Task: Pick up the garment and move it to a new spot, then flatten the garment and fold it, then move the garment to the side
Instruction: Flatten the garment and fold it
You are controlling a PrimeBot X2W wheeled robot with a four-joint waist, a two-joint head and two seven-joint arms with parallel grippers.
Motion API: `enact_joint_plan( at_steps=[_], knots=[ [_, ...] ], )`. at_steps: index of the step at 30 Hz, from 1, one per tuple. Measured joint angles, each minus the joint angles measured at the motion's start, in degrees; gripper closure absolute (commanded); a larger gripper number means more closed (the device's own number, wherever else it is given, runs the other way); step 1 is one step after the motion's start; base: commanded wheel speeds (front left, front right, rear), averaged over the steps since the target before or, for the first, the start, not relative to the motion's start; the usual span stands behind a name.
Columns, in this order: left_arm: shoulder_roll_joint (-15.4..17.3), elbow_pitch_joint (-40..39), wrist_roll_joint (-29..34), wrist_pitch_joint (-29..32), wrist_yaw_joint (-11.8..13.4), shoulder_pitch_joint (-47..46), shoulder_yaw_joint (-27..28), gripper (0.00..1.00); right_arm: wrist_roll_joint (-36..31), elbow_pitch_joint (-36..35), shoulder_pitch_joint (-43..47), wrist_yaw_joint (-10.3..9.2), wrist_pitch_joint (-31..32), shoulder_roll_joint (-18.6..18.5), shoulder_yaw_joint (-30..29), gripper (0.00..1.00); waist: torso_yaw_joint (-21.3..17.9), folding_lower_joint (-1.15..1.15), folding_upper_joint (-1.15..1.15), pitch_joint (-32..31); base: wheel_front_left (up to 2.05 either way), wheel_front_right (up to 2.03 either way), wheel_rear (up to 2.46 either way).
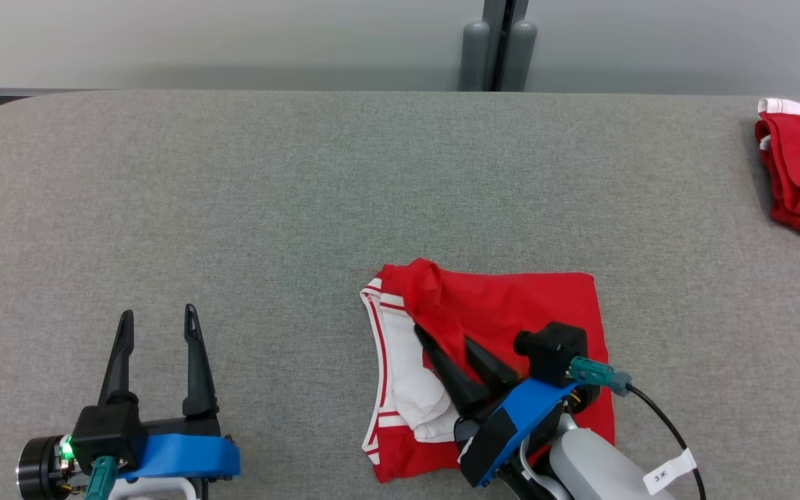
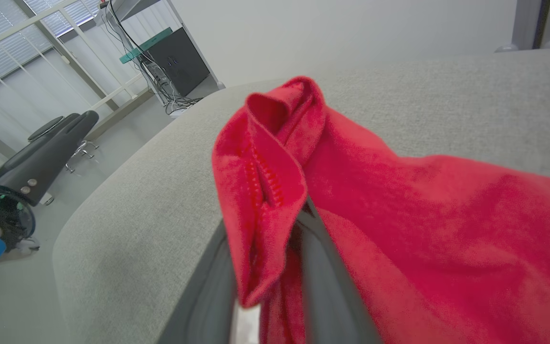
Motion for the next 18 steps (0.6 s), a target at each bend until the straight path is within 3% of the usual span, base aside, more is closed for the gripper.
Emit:
enact_joint_plan(
  at_steps=[9, 18],
  knots=[
    [0.0, 0.2, -0.6, 0.0, 0.0, -0.7, -0.3, 0.00, -2.2, 1.2, -2.0, 0.00, -3.6, 0.1, -1.2, 0.00, -0.8, 0.00, 0.00, -0.3, 0.00, 0.00, 0.00],
    [0.0, -0.4, -0.8, 0.0, -0.5, 0.3, -0.4, 0.00, -9.3, -6.6, 2.6, 0.00, -5.1, -5.7, -14.9, 0.00, -3.4, 0.00, 0.00, -2.1, 0.00, 0.00, 0.00]
  ],
)
